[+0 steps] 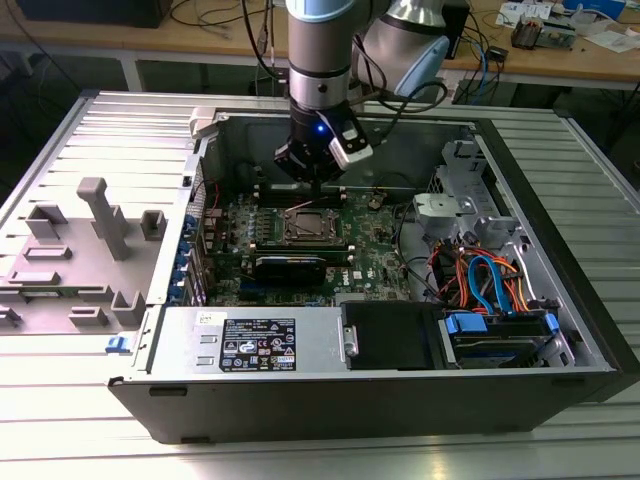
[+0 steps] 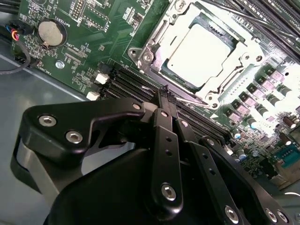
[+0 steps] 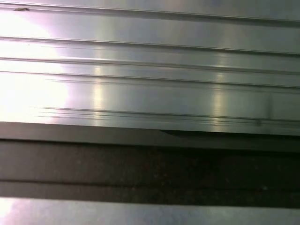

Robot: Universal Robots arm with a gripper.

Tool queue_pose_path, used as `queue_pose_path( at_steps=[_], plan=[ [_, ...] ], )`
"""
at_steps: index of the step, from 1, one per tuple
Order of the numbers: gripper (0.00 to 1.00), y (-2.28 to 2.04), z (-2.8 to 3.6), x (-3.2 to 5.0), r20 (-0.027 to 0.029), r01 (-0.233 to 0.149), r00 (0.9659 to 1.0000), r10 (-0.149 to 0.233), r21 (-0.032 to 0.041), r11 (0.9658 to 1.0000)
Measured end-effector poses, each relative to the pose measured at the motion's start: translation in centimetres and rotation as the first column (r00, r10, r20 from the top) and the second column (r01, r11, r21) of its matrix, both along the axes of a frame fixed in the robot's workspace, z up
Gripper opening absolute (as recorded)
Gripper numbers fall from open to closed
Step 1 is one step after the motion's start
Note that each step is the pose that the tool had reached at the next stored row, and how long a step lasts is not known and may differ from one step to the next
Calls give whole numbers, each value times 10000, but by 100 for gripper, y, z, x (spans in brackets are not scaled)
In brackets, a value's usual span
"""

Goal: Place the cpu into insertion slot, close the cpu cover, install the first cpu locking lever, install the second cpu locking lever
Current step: 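Install the first cpu locking lever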

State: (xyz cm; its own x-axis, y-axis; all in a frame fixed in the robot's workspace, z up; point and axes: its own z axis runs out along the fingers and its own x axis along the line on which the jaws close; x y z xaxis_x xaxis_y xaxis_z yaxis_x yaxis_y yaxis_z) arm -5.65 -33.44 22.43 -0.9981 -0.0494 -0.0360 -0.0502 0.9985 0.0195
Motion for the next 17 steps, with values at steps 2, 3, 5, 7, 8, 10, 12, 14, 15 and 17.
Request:
queue_pose_path(
  at_steps=[2,3,5,7,8,10,12,14,15,17],
  plan=[
    [11,0,-10,7,0,1,10000,-1,-1,10000],
    [11,0,-14,11,0,6,10000,-6,-1,10000],
    [11,-1,-20,16,-1,15,10000,-15,-3,10000],
    [11,-1,-24,21,-1,22,10000,-22,-2,10000],
    [11,-1,-28,24,-1,27,10000,-27,-2,10000],
    [11,-1,-47,27,-1,35,10000,-35,-2,10000],
    [11,-1,-65,31,-1,42,10000,-42,-1,10000],
    [11,-1,-86,39,0,48,10000,-48,-2,10000],
    [11,-1,-93,43,-1,50,10000,-50,-2,10000],
    [11,-2,-103,49,-1,52,10000,-52,-2,10000]
  ],
)
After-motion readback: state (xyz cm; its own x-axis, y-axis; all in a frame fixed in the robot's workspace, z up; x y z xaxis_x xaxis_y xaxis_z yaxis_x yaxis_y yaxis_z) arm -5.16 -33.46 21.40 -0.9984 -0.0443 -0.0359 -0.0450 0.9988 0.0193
